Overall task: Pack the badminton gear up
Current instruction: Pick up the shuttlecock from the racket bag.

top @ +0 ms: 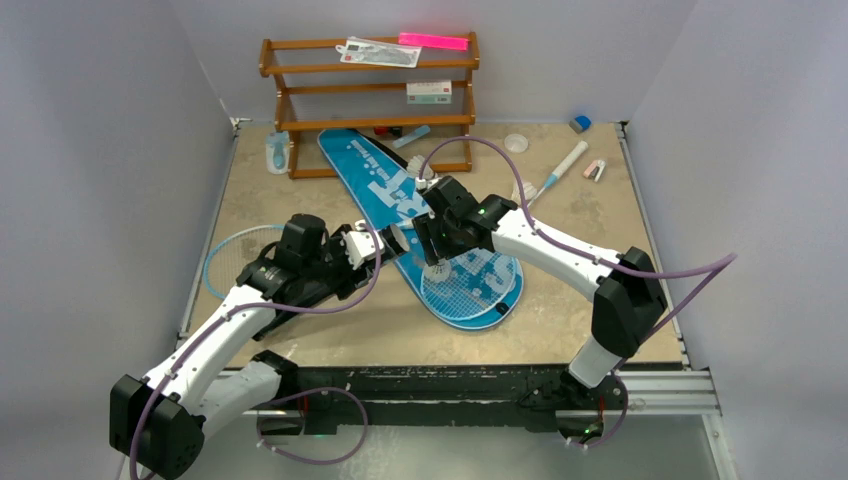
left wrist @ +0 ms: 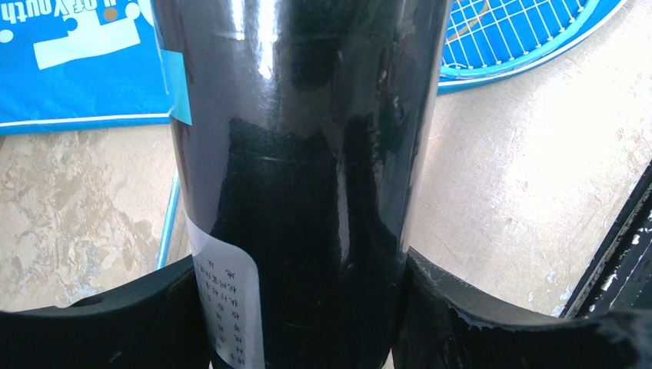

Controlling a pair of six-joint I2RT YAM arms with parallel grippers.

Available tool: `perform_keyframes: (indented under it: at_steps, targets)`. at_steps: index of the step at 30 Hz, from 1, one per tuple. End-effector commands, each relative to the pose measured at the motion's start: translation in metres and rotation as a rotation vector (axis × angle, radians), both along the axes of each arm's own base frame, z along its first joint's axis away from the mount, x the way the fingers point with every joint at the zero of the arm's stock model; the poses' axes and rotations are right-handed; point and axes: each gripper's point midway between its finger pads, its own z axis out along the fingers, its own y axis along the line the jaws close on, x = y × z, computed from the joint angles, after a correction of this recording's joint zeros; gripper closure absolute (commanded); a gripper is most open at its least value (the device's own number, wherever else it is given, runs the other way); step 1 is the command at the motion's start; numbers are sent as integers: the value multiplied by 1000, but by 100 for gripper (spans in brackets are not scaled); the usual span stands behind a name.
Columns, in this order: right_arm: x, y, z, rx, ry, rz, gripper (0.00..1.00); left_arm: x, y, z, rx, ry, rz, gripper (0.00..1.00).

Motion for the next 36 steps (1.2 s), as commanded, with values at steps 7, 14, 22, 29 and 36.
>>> perform_keyframes:
  at_steps: [7, 14, 22, 29, 36]
  targets:
    - [10, -4, -6, -62, -17, 2, 42, 6, -5, 8, -28, -36, -27, 69]
    - [9, -2, -14, -71, -2, 13, 51, 6, -5, 9, -27, -41, -24, 69]
    - [9, 0, -20, -74, 9, 23, 52, 6, -5, 10, -29, -44, -23, 70]
    - [7, 5, -22, -58, 26, 42, 67, 6, -5, 10, -31, -45, -25, 70]
    - [5, 1, 1, -27, -19, 46, 70, 6, -5, 10, -31, -44, -24, 70]
